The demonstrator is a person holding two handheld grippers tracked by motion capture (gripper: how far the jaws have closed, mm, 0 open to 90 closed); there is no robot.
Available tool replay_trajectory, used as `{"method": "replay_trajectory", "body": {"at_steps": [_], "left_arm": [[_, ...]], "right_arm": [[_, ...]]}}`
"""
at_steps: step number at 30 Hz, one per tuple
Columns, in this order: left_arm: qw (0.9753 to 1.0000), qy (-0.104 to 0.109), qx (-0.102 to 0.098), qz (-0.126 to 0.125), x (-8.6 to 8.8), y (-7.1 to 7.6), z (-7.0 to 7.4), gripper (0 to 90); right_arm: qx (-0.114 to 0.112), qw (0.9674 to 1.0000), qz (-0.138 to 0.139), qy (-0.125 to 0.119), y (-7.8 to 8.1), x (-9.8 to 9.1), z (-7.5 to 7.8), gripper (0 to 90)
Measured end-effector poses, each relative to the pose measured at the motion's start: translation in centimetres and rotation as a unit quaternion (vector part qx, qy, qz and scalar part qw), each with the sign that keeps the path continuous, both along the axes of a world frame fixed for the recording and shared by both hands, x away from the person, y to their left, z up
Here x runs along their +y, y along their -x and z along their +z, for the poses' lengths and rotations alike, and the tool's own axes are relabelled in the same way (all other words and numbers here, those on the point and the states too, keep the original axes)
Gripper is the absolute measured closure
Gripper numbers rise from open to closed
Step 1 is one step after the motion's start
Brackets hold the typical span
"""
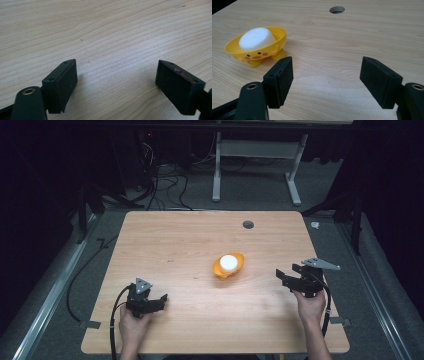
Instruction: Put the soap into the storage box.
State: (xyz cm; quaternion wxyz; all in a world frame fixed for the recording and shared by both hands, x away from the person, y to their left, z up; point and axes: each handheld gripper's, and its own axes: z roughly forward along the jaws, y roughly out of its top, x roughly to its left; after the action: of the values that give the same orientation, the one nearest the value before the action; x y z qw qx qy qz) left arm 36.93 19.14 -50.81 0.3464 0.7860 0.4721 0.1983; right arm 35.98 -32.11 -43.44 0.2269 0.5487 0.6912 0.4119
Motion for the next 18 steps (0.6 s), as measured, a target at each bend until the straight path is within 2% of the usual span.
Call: {"method": "replay_trajectory", "body": {"at_steps": [18], "left_arm": [[1.0000, 0.000, 0.000, 0.000, 0.0, 0.0, 0.0, 18.4]], "right_arm": [[0.014, 0.9998, -0.004, -0.012, 0.4, -0.1, -1.5, 27.6]]}}
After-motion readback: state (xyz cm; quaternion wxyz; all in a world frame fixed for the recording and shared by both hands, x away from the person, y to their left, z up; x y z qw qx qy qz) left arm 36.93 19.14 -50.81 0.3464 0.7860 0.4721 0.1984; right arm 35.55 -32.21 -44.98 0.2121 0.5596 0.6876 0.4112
